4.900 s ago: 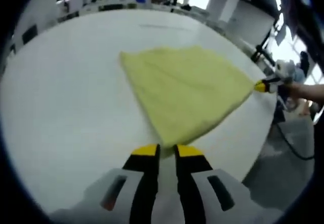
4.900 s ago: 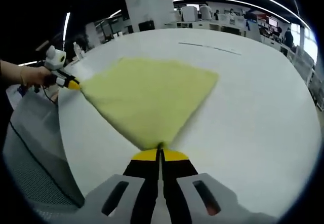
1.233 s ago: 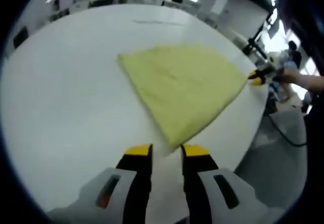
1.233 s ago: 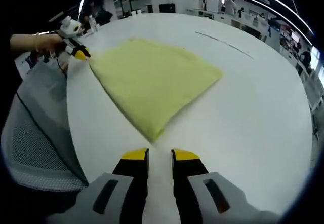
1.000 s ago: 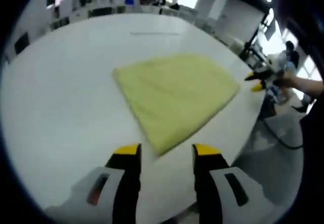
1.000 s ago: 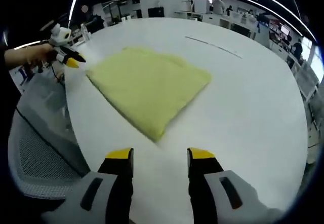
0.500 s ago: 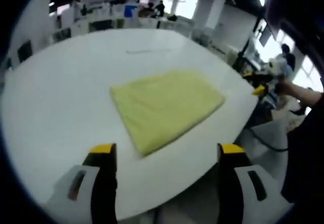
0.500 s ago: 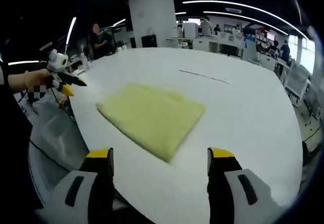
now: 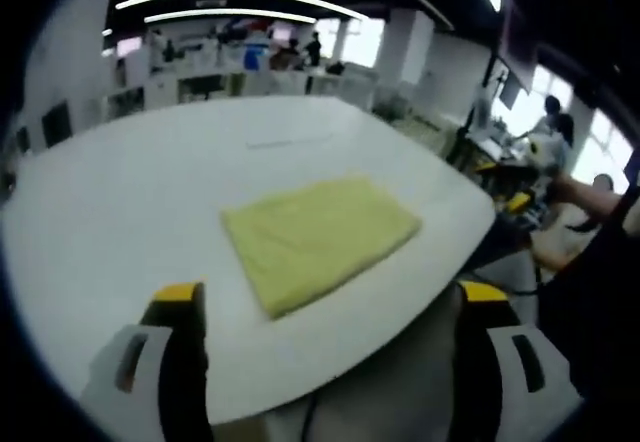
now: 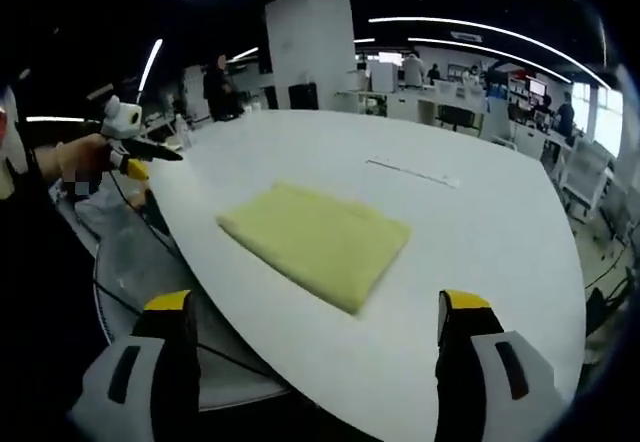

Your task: Fold the garment on the visible template until the final outline fits inside the template.

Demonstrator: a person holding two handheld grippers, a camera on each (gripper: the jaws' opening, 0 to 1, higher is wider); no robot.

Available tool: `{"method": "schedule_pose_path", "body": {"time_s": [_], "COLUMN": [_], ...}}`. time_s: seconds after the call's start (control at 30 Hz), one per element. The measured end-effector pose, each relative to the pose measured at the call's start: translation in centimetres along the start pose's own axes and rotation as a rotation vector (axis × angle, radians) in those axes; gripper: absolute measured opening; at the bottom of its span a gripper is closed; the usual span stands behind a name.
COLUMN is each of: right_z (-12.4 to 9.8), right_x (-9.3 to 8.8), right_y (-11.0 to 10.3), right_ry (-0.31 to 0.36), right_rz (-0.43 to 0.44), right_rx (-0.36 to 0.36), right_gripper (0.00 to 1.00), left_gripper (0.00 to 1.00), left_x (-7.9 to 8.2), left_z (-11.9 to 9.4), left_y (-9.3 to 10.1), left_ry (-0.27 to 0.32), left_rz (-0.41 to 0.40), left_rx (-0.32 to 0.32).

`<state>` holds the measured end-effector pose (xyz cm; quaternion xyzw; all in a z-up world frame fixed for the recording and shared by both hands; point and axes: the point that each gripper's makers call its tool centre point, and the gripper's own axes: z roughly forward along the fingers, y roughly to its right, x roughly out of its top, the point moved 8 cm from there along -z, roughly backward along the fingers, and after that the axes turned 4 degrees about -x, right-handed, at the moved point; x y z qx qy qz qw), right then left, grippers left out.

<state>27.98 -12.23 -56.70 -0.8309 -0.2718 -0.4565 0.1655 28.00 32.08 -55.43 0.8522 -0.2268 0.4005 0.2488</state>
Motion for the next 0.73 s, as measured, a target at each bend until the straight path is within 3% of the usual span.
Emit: {"method": "schedule_pose_path", "body": {"time_s": [0.23, 0.47, 0.73], "right_z": [-2.3, -3.3, -3.5], "right_x": [0.5, 0.8, 0.4], "right_y": [0.6, 1.2, 1.0], "right_ry": [0.063, 0.083, 0.088], "right_rz": [0.046, 0.047, 0.054], "right_rx": [-0.048, -0.076, -0.085], "right_gripper": [1.00, 1.00, 1.00], "left_gripper": [0.99, 0.99, 0.99], "left_x": [-0.3, 0.6, 0.5], "left_z": [-1.3, -1.8, -1.7], "left_y": [1.7, 1.8, 1.9], "left_ry": [-0.014, 0.019, 0.009], "left_rz": [0.035, 0.033, 0.042], "left_rx": [0.000, 0.007, 0.007]}}
